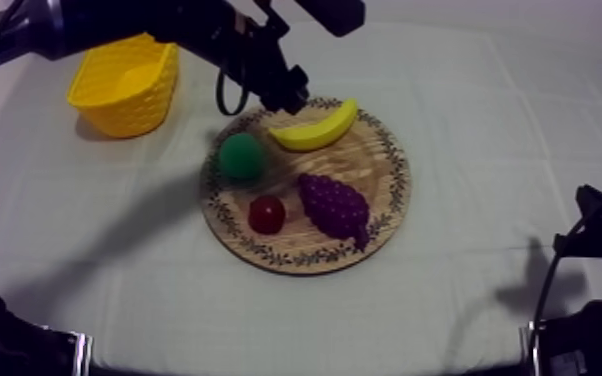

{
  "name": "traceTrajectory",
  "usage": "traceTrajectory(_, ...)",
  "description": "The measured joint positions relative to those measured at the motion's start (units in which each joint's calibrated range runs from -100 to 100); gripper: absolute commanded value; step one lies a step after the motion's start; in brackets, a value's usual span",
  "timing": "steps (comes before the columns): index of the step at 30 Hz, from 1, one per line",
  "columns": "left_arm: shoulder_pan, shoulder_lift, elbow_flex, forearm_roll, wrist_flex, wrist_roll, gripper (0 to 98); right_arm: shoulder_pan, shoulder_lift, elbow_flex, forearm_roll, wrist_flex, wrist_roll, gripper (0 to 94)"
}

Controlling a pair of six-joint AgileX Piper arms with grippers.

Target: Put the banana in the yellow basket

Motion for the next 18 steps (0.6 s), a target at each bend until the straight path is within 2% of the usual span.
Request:
traceTrajectory(8, 0.07, 2.65, -0.6, 1.05, -0.27, -1.07, 81.9, 0.0, 0.0, 0.0, 0.0, 0.0, 0.0, 0.4)
traceTrajectory(18, -0.13, 11.05, -6.64, 2.16, 4.56, -2.29, 82.2, 0.0, 0.0, 0.0, 0.0, 0.0, 0.14, 0.4)
